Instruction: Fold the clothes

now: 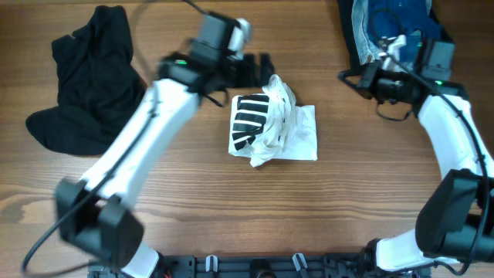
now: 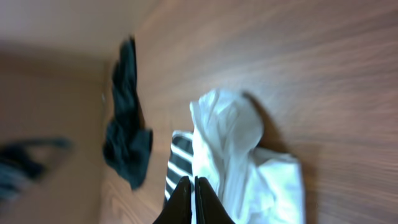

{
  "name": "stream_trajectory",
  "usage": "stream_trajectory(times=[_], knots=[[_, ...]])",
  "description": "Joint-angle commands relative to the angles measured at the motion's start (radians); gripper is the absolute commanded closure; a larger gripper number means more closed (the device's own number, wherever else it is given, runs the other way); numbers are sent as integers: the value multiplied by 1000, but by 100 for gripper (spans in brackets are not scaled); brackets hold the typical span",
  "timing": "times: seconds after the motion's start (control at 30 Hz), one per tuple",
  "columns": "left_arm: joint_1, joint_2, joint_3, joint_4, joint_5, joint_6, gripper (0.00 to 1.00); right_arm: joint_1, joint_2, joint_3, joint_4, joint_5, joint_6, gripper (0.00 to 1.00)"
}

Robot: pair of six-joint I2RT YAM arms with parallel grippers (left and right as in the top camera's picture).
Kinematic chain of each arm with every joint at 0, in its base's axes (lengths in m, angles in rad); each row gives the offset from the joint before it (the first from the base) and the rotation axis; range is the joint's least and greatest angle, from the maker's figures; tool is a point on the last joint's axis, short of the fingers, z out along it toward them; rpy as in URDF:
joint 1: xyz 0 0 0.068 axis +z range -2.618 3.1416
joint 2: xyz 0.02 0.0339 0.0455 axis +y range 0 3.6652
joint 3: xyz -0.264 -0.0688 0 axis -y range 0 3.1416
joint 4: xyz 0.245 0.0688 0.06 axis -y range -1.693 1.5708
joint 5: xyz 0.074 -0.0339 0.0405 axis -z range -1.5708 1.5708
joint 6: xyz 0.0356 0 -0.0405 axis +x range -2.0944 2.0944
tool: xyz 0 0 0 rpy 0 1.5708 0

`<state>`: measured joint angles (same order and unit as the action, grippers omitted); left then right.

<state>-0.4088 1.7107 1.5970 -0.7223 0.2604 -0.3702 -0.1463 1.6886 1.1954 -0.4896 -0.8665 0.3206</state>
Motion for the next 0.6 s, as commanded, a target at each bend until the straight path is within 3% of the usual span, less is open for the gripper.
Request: stream_trajectory(times=[0.0,0.1,0.17,0.33,0.57], knots=[[160,-128,29,-59,-11,-5,0,166,6,9,-73,189,-122,88],[248,-135,29,-125,-34,-2,0,286,8,9,-119,342,-126,72],[283,-127,27,-159,-47,1,0,343,12,9,-138,404,-121,68],[323,-109,26,-222,-81,26,0,453,37,9,-200,523,-79,63],[322,-108,26,-247,-124,26,0,480,42,8,-296,536,-21,61]])
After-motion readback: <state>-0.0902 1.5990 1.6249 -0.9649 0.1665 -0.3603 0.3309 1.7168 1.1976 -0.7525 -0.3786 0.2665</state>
